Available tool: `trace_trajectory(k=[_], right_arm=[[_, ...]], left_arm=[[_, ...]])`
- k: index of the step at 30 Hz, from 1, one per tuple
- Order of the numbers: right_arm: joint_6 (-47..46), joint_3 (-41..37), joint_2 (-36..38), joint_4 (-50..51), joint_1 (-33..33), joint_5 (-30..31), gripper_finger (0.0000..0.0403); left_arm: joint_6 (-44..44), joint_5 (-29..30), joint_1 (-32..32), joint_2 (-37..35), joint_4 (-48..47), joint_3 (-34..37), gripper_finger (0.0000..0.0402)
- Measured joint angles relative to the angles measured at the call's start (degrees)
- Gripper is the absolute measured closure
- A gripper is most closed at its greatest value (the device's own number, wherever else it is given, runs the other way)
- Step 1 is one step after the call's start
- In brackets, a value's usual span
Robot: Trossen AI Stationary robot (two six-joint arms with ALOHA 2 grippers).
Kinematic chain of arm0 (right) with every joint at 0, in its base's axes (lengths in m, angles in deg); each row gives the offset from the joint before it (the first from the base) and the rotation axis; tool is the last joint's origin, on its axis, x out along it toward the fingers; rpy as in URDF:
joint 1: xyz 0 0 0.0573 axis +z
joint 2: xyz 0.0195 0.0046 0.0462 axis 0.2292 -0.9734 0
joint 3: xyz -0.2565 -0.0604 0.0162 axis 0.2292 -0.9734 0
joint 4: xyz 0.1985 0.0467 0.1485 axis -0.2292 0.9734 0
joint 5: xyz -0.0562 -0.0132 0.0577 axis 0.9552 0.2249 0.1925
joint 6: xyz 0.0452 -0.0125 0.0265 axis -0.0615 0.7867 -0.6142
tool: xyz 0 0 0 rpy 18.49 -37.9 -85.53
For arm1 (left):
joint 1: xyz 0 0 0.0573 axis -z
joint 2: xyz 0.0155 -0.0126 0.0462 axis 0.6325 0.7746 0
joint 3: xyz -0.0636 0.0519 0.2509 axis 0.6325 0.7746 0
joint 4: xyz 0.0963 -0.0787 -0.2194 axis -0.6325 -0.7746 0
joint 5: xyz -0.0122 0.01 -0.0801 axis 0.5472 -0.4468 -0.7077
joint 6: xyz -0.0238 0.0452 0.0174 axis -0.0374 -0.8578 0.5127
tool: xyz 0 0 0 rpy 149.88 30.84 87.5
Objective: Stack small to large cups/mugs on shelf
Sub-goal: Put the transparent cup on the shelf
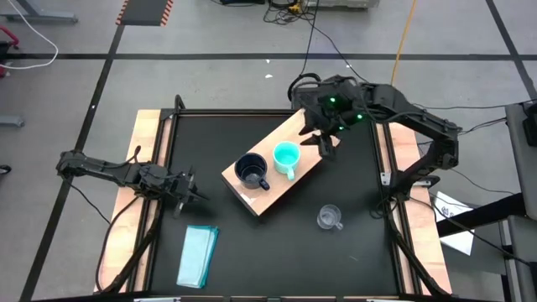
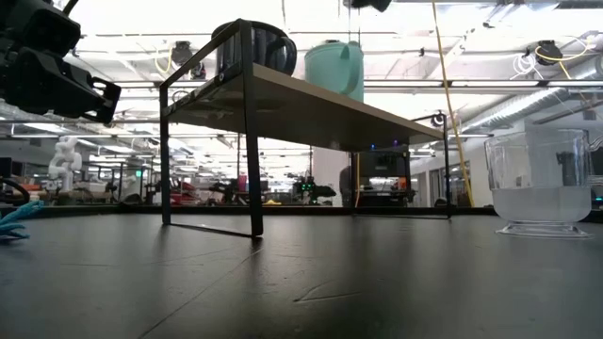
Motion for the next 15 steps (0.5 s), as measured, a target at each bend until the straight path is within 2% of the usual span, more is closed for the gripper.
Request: trace_trajectory(k=[8,15], right_arm=[[-0.63,-1.33,3.84,-2.02,3.73,-1.99,0.0264],[-0.84,-8.25,9.23,-3.55,4.55,-1.96,0.0264]], left_arm=[[-0.08,0.0,0.0,0.0,0.01,0.0,0.0376],[0.02,-0.02,0.0,0.0,0.01,0.0,0.0376]])
